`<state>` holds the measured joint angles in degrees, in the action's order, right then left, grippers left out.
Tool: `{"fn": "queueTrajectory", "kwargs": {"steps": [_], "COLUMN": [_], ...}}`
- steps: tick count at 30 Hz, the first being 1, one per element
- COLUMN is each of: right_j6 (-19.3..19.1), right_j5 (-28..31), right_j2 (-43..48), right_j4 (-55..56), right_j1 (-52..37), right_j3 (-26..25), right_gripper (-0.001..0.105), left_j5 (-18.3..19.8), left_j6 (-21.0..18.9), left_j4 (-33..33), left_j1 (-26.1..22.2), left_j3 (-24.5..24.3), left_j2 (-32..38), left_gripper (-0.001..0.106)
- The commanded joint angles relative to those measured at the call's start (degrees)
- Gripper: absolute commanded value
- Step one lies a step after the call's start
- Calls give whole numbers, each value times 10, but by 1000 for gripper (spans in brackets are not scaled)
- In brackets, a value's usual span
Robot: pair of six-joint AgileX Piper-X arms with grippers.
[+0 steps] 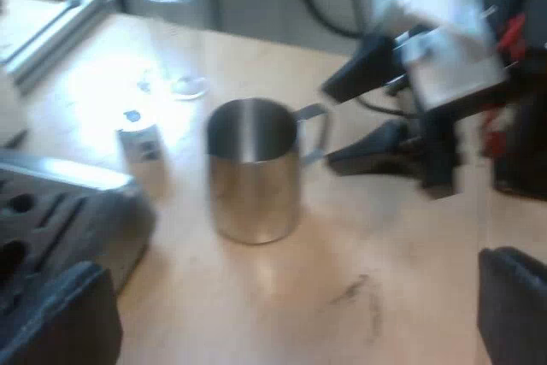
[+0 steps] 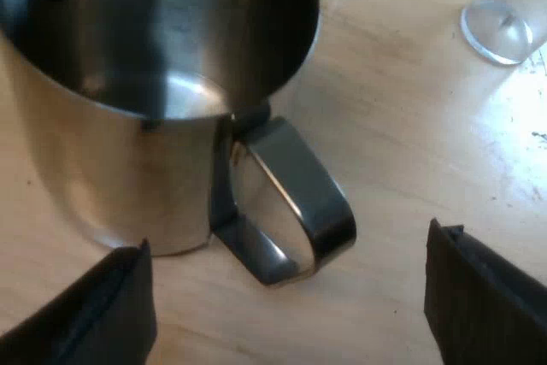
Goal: Remove mug from coffee machine
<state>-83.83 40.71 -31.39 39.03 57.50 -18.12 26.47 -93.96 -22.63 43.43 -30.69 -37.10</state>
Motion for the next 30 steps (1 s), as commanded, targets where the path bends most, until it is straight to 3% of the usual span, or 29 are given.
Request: {"fn": "queueTrajectory", "kwargs": {"steps": [1,11,15,18,20,24,28,30], "right_j6": [-3,-3,-17,-22,-37,-41,-41,-41], "right_j5": [-21,-78,-127,-128,-139,-169,-176,-182], "right_j2": [0,0,0,-5,-11,-35,-88,-111], "right_j4": [67,215,216,206,199,197,197,197], "right_j1": [-2,-2,-2,-2,-2,-2,-2,-14], "right_j3": [-59,-233,-289,-319,-331,-353,-393,-409], "right_gripper": [69,69,69,69,69,69,69,69], "left_j5": [-52,-100,-118,-153,-156,-156,-147,-125], "left_j6": [-5,-7,-15,-50,-52,-65,-66,-66], "left_j4": [8,-4,-47,-93,-116,-164,-197,-200], "left_j1": [4,4,4,4,-5,-49,-122,-179], "left_j3": [-3,-38,-71,-104,-120,-163,-199,-206], "left_j2": [5,43,45,45,45,45,45,45], "left_gripper": [86,86,86,86,86,86,86,86]}}
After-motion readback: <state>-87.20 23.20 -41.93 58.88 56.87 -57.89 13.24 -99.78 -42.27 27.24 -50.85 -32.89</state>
